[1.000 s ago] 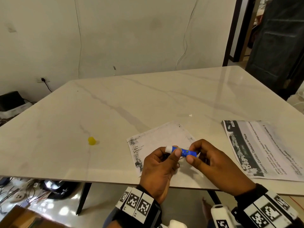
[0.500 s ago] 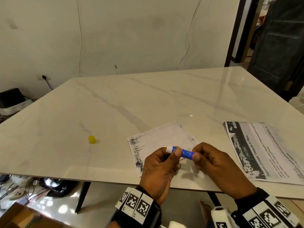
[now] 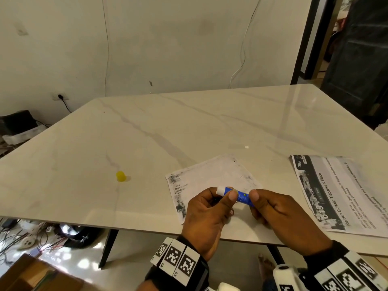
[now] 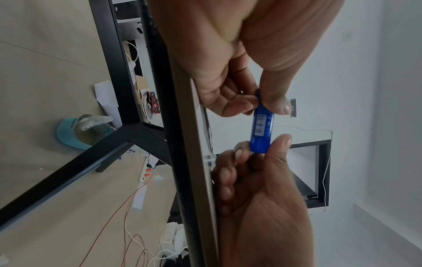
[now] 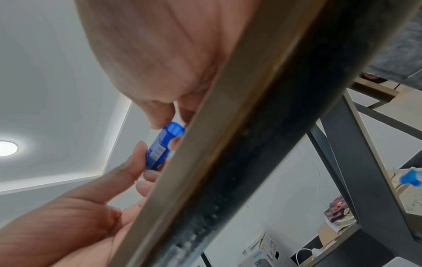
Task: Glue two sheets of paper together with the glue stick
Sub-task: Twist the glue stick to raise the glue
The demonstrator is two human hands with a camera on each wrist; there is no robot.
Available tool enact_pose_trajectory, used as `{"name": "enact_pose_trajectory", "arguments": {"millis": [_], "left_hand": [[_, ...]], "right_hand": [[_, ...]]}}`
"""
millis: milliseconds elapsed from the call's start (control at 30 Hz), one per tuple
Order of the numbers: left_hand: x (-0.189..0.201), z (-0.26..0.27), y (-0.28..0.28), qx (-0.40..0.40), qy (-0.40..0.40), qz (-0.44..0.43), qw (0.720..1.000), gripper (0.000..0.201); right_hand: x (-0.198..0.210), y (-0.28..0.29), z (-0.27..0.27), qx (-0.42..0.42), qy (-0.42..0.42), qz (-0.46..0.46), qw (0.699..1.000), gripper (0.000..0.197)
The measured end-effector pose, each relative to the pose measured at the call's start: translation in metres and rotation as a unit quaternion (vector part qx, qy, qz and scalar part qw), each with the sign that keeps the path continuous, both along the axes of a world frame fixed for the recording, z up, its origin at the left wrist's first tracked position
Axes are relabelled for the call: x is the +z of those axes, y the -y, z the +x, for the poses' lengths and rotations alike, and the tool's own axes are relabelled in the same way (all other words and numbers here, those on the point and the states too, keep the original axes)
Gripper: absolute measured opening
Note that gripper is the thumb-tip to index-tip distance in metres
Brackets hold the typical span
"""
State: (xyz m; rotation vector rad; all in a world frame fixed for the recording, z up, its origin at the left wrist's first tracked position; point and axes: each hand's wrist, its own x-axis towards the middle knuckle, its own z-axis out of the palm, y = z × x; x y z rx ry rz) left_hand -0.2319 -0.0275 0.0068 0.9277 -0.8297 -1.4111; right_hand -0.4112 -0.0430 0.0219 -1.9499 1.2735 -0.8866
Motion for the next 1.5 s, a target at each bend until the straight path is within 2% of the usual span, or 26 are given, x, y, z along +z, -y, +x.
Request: {"name": "enact_pose_trajectory", "arguments": {"millis": [133,300,400,467,533,667,733,967,1067,1133,1333,1400,1500], "left_hand": [[0.0022,0.0008,0.0000,-0.008,-0.014,-0.001,1.000,0.049],[0.0031,0.0018,-0.0012,-0.017,-0.007,0.000,1.000,0.044],[0.0023,0.0008,-0.0009,-0.013,-0.001,0.000,1.000,0.052],[0.0016,0.0004,-0.0002,-0.008,-0.002,-0.002,1.000,0.053],[0.0013,0.0004,0.0002,-0.009,-0.003,-0.001,1.000,0.051],[0.0026,0.0012,0.0001,-0.014,-0.017,0.003,1.000,0.048],[0.0036,0.0013,-0.0007,-0.017,-0.017,0.002,1.000,0.046],[0.0030,0.0001,-0.0020,-0.013,0.005,-0.003,1.000,0.048],[0.0026,-0.0004,-0.0003,-0.009,0.008,-0.003,1.000,0.046],[0.0024,0.0002,0.0005,-0.006,0.012,-0.002,1.000,0.047],[0.0034,0.0004,-0.0010,-0.015,-0.004,-0.001,1.000,0.048],[0.0038,0.0000,-0.0017,-0.017,0.005,-0.003,1.000,0.048],[0.0043,-0.0004,-0.0018,-0.015,0.021,-0.006,1.000,0.049]], "right_hand": [[-0.0001,-0.0008,-0.0003,0.009,0.030,0.004,0.999,0.042],[-0.0012,-0.0006,-0.0021,0.000,0.018,-0.007,1.000,0.020],[-0.0010,-0.0012,-0.0023,0.005,0.012,-0.010,1.000,0.030],[-0.0006,-0.0013,-0.0017,0.010,0.001,-0.004,1.000,0.043],[-0.0001,-0.0011,-0.0014,0.003,0.003,0.007,1.000,0.047],[0.0002,-0.0009,-0.0005,0.012,0.022,0.002,1.000,0.038],[-0.0004,-0.0009,-0.0002,0.011,0.033,-0.003,0.999,0.039],[-0.0030,-0.0023,-0.0031,0.001,0.025,-0.025,0.999,0.026],[-0.0057,-0.0005,-0.0040,-0.003,-0.006,-0.030,1.000,0.045],[-0.0058,0.0004,-0.0030,-0.007,-0.014,-0.019,1.000,0.050],[-0.0017,-0.0018,-0.0020,0.014,0.041,-0.016,0.999,0.039],[-0.0017,-0.0021,-0.0020,0.009,0.031,-0.024,0.999,0.038],[-0.0028,-0.0025,-0.0027,0.001,0.014,-0.040,0.999,0.025]]}}
